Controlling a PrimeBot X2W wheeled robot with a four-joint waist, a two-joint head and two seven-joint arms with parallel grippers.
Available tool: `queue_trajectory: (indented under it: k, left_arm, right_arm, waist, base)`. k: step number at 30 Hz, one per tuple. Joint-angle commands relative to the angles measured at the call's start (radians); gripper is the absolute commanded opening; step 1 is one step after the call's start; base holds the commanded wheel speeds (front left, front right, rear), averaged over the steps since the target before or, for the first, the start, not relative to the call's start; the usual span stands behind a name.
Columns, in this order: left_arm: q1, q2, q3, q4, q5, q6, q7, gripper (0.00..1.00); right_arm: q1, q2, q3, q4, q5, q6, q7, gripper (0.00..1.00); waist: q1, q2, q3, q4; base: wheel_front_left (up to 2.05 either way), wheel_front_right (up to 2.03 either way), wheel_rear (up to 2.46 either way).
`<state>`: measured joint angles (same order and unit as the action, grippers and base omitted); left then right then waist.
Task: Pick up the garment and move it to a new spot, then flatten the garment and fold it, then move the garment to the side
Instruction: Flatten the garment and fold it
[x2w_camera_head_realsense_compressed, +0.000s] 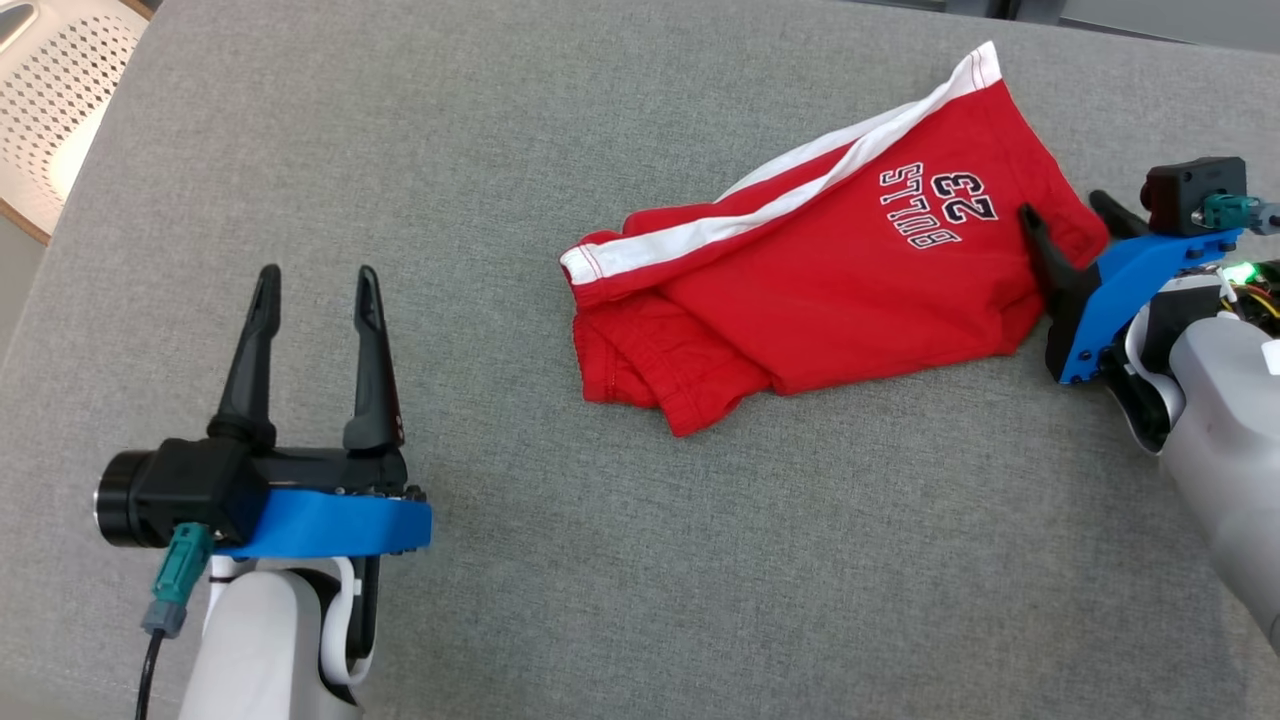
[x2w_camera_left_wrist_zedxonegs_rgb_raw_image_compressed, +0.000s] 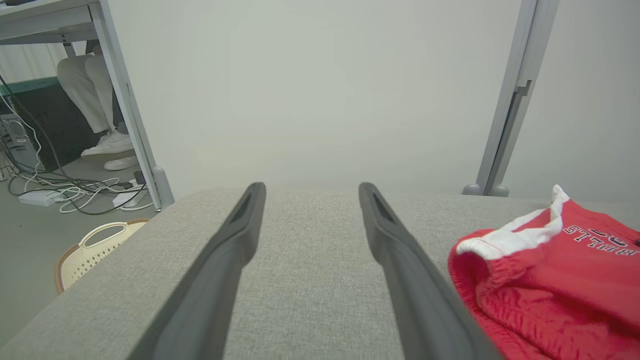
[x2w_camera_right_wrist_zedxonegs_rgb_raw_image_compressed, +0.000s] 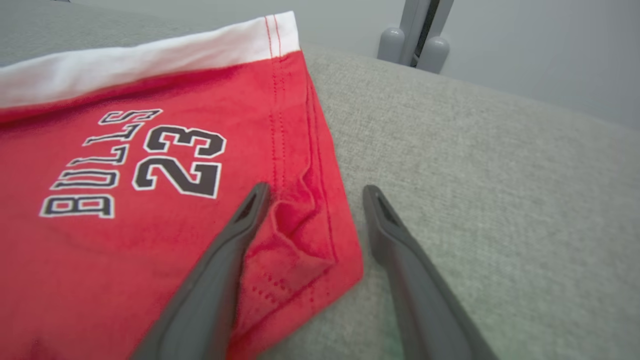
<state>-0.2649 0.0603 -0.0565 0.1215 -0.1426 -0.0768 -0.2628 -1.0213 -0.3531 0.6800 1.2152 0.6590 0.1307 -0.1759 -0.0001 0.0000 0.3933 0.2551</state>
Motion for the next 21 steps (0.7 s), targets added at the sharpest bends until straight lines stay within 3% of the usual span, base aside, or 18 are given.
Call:
queue_trajectory:
  k: [1, 2, 9, 15, 21]
  left_arm:
    - [0.016, -0.003, 0.003, 0.001, 0.008, -0.002, -0.003, 1.0]
    - [0.019, -0.005, 0.002, 0.003, 0.012, -0.003, -0.003, 1.0]
    - [0.032, -0.01, 0.001, 0.011, 0.015, -0.007, -0.003, 1.0]
    - [0.057, -0.01, 0.017, 0.017, 0.023, -0.005, -0.003, 1.0]
    - [0.084, -0.009, 0.035, 0.022, 0.04, -0.014, -0.003, 1.0]
  right_arm:
    - [0.02, 0.008, 0.012, -0.003, 0.006, 0.0, 0.012, 0.22]
    - [0.024, 0.006, 0.016, -0.006, 0.012, 0.0, 0.014, 0.0]
    - [0.027, 0.015, 0.026, -0.031, 0.049, 0.0, -0.016, 0.0]
    - [0.079, 0.033, 0.025, -0.073, 0.103, 0.0, -0.058, 0.0]
    - [0.183, 0.007, 0.008, -0.139, 0.166, 0.0, -0.084, 0.0]
  waist:
    - [0.0001, 0.0, -0.001, 0.001]
    - [0.0001, 0.0, -0.001, 0.002]
    - [0.0001, 0.0, -0.009, -0.008]
    - [0.0001, 0.0, -0.057, -0.06]
    - [0.0001, 0.0, -0.104, -0.122]
  base:
    - [0.0, 0.0, 0.0]
    - [0.0, 0.0, 0.0]
    - [0.0, 0.0, 0.0]
    - [0.0, 0.0, 0.0]
    - [0.0, 0.0, 0.0]
